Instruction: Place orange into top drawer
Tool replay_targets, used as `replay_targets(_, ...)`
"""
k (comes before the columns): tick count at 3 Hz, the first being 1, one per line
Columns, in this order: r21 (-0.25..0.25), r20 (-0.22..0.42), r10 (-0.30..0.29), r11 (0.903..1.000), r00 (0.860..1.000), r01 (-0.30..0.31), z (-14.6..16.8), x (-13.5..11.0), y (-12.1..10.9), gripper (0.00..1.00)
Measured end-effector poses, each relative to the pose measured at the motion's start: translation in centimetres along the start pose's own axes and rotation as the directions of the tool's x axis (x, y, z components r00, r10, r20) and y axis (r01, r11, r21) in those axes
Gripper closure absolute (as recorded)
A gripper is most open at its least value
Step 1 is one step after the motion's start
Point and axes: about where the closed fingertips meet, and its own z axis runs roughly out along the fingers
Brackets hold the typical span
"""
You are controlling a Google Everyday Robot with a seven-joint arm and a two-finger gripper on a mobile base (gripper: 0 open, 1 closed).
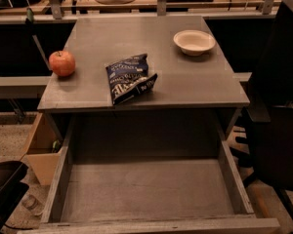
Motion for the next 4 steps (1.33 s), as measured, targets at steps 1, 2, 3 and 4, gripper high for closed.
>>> replay_targets(1, -0.044, -0.050, 0.005, 0.9990, 0.999, -0.007, -3.0, 3.8, 3.9, 1.00)
replay_targets(2, -0.097, -0.140, -0.009, 0.9953, 0.990, -0.004, -5.4, 8.8, 8.0, 1.00)
replay_targets(3, -0.093, -0.228, -0.049, 0.9953, 0.972, 0.029, -8.9, 12.2, 10.8, 1.00)
replay_targets(4, -0.091, -0.331, -0.061, 0.9953, 0.942, 0.032, -12.8, 16.8, 11.7, 1.00)
